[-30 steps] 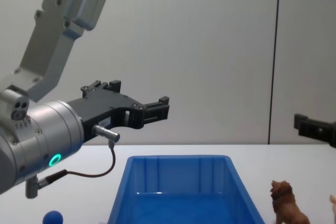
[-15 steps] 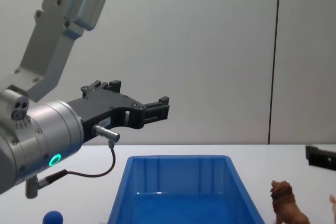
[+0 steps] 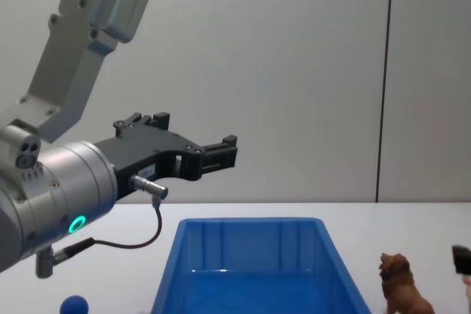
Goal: Pick up the two dolls from the table and place them into the box.
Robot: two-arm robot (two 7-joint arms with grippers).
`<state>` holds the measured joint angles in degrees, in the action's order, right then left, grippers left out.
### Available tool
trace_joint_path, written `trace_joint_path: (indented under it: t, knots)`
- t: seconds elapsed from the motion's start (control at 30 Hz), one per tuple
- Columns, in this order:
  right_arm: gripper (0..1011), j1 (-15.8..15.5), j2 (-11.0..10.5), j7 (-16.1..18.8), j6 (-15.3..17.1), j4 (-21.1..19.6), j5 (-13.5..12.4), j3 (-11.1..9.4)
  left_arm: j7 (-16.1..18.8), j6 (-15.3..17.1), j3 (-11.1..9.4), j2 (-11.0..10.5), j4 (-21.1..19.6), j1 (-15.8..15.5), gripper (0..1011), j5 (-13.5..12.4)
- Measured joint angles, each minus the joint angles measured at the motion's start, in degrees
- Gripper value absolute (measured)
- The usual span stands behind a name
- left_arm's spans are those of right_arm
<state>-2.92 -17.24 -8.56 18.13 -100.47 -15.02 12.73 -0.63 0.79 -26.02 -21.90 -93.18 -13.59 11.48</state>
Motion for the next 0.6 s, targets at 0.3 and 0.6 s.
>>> trace_joint_path:
  t: [0.3, 0.6]
  knots:
    - [1001, -0.3, 0.6, -0.5, 1.2, 2.0, 0.2, -0.1, 0.0, 0.0, 0.0, 0.0, 0.0, 0.0, 1002, 0.0]
    - [891, -0.1, 1.3, 0.9, 1.3, 4.3, 0.0, 0.1, 0.0, 0.0, 0.0, 0.0, 0.0, 0.0, 1002, 0.0]
